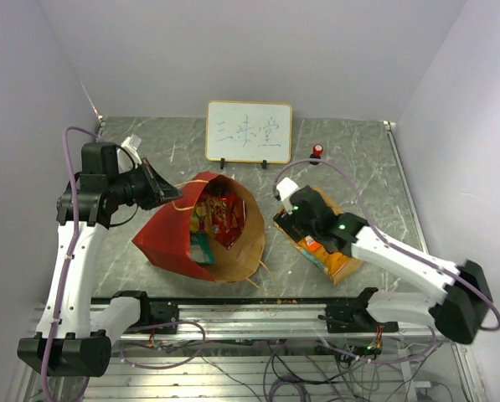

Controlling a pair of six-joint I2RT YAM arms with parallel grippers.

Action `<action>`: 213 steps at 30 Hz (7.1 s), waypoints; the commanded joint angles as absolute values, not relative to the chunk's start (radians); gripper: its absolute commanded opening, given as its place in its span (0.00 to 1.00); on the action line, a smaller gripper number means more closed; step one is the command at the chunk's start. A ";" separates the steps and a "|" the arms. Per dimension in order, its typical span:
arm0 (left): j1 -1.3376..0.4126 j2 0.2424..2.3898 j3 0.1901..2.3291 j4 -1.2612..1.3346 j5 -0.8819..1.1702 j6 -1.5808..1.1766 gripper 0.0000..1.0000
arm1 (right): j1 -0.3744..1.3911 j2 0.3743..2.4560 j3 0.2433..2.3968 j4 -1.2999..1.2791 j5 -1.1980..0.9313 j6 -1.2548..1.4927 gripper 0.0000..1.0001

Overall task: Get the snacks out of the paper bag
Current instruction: Place the snack at the center of the board, then take out the snack from the paper bag, then place the snack at the center of the board, then take out the snack from the paper bag.

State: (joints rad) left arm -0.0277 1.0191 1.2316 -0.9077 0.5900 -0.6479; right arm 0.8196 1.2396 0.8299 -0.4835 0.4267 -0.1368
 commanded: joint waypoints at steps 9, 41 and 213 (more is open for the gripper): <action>-0.027 0.966 1.174 -0.934 0.693 -0.607 0.07 | 0.874 1.019 0.806 -0.217 -0.394 -0.550 0.79; -0.027 1.033 1.364 -0.985 0.723 -0.431 0.07 | 0.998 1.913 1.069 0.693 -0.326 -0.788 0.84; -0.027 1.134 1.402 -0.832 0.510 -0.656 0.07 | 1.004 0.945 1.022 -0.198 -0.039 -0.408 0.00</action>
State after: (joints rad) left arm -0.0280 1.1183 1.3949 -0.8745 0.5159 -0.6399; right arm 1.0039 1.0225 0.8989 -0.1001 -0.2394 -0.4549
